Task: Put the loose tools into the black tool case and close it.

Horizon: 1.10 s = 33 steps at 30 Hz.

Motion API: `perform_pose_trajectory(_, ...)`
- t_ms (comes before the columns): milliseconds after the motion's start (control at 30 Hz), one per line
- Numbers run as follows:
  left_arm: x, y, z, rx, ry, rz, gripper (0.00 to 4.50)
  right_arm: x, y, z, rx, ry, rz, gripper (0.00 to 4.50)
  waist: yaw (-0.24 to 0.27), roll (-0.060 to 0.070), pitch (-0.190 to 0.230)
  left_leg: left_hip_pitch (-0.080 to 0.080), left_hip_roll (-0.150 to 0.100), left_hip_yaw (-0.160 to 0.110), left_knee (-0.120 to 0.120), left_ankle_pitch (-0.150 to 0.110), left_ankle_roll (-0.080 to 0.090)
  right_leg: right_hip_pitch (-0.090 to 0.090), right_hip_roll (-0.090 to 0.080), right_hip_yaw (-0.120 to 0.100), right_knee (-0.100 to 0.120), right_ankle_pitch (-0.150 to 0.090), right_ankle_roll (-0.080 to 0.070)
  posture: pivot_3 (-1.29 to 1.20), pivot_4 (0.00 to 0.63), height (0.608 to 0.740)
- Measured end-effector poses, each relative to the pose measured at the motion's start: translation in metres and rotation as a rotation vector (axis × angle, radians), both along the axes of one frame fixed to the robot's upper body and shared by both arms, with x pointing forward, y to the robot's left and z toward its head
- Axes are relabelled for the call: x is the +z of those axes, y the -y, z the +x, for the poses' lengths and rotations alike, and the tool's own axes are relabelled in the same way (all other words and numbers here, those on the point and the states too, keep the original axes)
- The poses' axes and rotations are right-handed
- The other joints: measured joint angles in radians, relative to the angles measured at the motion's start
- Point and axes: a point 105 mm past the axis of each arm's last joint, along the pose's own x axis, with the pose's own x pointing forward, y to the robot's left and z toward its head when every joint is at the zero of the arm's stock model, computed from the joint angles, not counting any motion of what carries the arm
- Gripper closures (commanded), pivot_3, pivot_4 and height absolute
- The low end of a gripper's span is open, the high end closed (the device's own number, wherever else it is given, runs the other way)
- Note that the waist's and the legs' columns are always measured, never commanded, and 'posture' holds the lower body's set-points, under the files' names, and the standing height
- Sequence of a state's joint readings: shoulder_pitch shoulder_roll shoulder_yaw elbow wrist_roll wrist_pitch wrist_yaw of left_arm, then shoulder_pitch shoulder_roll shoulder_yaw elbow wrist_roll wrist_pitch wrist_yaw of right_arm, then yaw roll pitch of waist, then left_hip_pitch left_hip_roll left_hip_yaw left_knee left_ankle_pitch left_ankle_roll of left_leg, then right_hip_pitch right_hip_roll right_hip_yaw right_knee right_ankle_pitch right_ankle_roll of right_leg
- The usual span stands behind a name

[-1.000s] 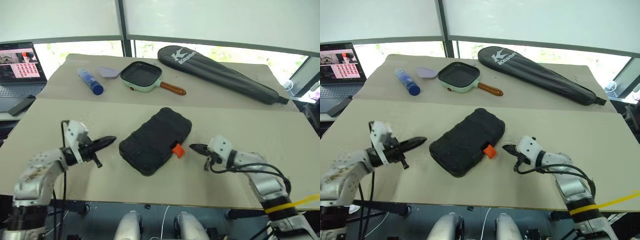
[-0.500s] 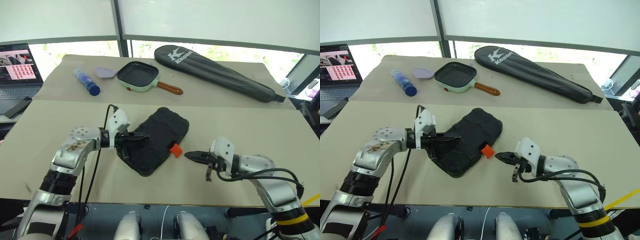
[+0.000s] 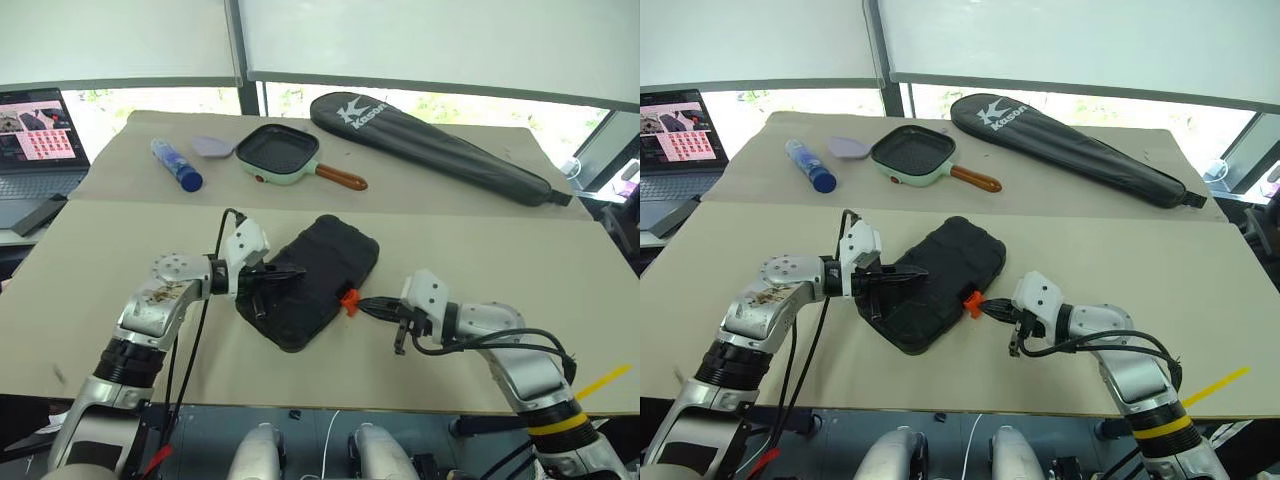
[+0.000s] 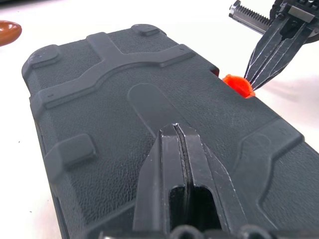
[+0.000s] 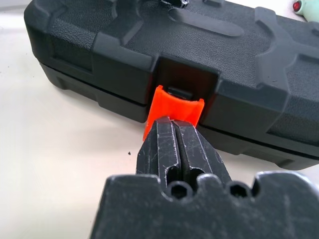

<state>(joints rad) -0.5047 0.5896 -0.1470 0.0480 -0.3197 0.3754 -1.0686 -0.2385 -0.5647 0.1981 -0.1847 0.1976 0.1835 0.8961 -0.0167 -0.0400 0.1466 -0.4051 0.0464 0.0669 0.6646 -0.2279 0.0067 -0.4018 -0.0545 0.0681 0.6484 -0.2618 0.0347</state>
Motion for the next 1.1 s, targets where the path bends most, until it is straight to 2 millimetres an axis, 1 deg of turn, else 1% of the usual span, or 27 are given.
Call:
perform_pose_trajectory(333, -0.003, -0.003, 0.000, 0.015, -0.007, -0.004, 4.48, 0.006, -0.011, 0.004, 0.018, 0.040, 0.036, 4.50, -0.006, 0.002, -0.001, 0.001, 0.001, 0.000, 0.000, 0.000, 0.000, 0.000, 0.001, 0.000, 0.001, 0.000, 0.000, 0.00, 0.150, 0.740)
perform_pose_trajectory(433, -0.004, -0.003, 0.000, 0.018, -0.011, -0.001, 4.48, 0.003, -0.011, 0.006, 0.014, 0.030, 0.032, 4.50, -0.008, 0.003, -0.002, 0.001, 0.001, 0.000, 0.000, 0.000, 0.000, 0.000, 0.001, 0.001, 0.001, 0.000, -0.001, 0.00, 0.150, 0.740)
perform_pose_trajectory(633, -0.005, -0.003, 0.000, 0.019, -0.017, 0.003, 4.48, -0.011, -0.010, 0.009, 0.002, 0.000, -0.018, 4.50, -0.010, 0.004, -0.003, 0.002, 0.001, 0.000, 0.000, 0.000, 0.000, 0.000, 0.002, 0.001, 0.001, 0.000, -0.001, 0.00, 0.150, 0.740)
perform_pose_trajectory(900, -0.008, -0.004, 0.001, 0.030, -0.035, 0.015, 4.48, -0.012, -0.014, 0.012, 0.003, -0.005, -0.011, 4.50, -0.017, 0.005, -0.003, 0.003, 0.002, 0.000, 0.000, 0.000, 0.000, 0.001, 0.003, 0.001, 0.001, 0.001, -0.001, 0.00, 0.150, 0.740)
perform_pose_trajectory(1100, -0.011, -0.005, 0.002, 0.052, -0.058, 0.027, 4.48, -0.014, -0.019, 0.014, 0.007, -0.008, -0.014, 4.50, -0.024, 0.005, -0.003, 0.011, 0.003, 0.000, 0.000, 0.000, 0.000, 0.010, 0.003, 0.001, 0.001, 0.000, -0.001, 0.00, 0.150, 0.740)
